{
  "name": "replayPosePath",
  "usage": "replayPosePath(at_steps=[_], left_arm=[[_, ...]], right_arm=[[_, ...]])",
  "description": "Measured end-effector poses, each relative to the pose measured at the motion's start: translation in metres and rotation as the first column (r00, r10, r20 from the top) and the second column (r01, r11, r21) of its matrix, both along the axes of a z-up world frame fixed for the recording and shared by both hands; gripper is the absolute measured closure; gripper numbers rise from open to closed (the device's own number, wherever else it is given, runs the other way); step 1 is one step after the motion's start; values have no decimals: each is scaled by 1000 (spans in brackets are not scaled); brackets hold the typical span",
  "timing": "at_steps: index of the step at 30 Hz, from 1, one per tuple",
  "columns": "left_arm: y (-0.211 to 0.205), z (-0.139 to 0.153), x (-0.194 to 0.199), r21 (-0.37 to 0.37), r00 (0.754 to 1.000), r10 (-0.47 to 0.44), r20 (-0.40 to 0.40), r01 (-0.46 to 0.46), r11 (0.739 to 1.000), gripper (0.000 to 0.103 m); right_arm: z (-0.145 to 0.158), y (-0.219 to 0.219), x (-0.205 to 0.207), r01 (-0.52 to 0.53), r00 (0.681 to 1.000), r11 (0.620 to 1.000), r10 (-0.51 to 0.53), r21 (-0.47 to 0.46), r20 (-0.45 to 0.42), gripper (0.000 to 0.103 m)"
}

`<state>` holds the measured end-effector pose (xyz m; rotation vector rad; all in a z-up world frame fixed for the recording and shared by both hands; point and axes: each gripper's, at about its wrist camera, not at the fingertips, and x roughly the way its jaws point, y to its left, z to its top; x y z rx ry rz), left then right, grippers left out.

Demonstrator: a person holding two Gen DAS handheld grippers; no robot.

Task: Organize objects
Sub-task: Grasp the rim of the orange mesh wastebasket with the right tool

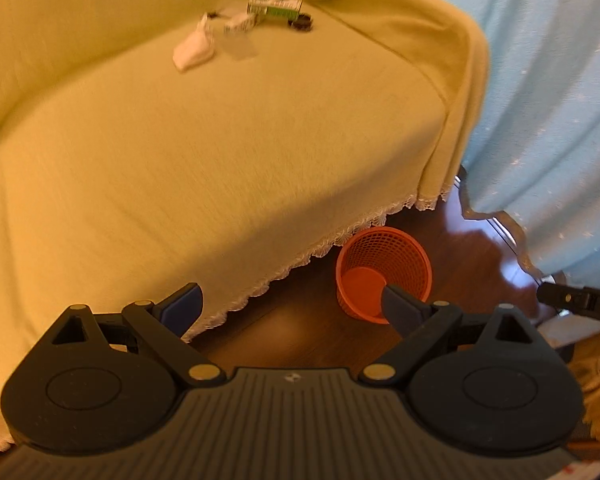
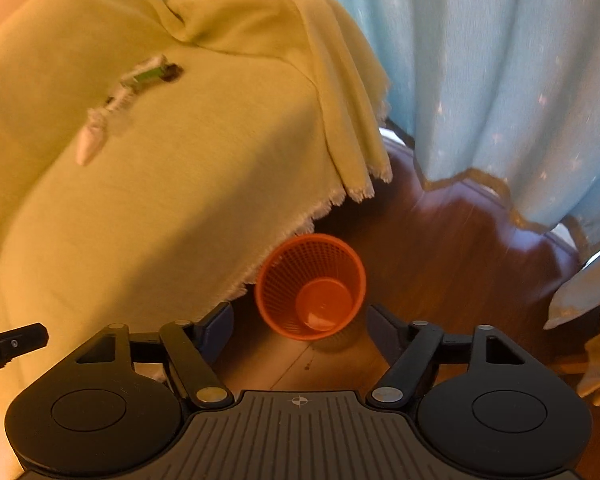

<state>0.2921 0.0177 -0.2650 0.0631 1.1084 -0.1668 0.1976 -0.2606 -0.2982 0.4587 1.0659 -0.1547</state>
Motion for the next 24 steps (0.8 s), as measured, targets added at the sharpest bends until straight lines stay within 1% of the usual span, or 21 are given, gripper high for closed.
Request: replayPosePath(at_steps=[3, 5, 12, 17, 21, 24], left_arm=[[-9, -45, 8, 9, 1000, 15, 3, -15, 1000, 9], [-14, -73, 13, 28, 1000, 13, 3, -14, 1000, 9], [-25, -164, 24, 53, 1000, 21, -12, -20, 998, 9], [-27, -211, 30, 70, 1000, 12, -15, -11, 997, 9], [-25, -240, 36, 86, 1000, 11, -19, -9, 996, 9], [-22, -259, 41, 99, 1000, 4, -18, -2, 995, 9]], right_arm=[[-46, -9, 9, 5, 1000, 1000, -5, 0, -11, 36], [-75, -14, 16, 8, 1000, 1000, -8, 3, -19, 37], [-169, -23, 31, 27, 998, 999, -27, 17, -52, 42], [-227, -32, 43, 76, 995, 996, -74, 36, -74, 45], [-269, -35, 51, 117, 989, 992, -113, 40, -94, 48], [-295, -38, 57, 145, 985, 988, -140, 44, -103, 52]])
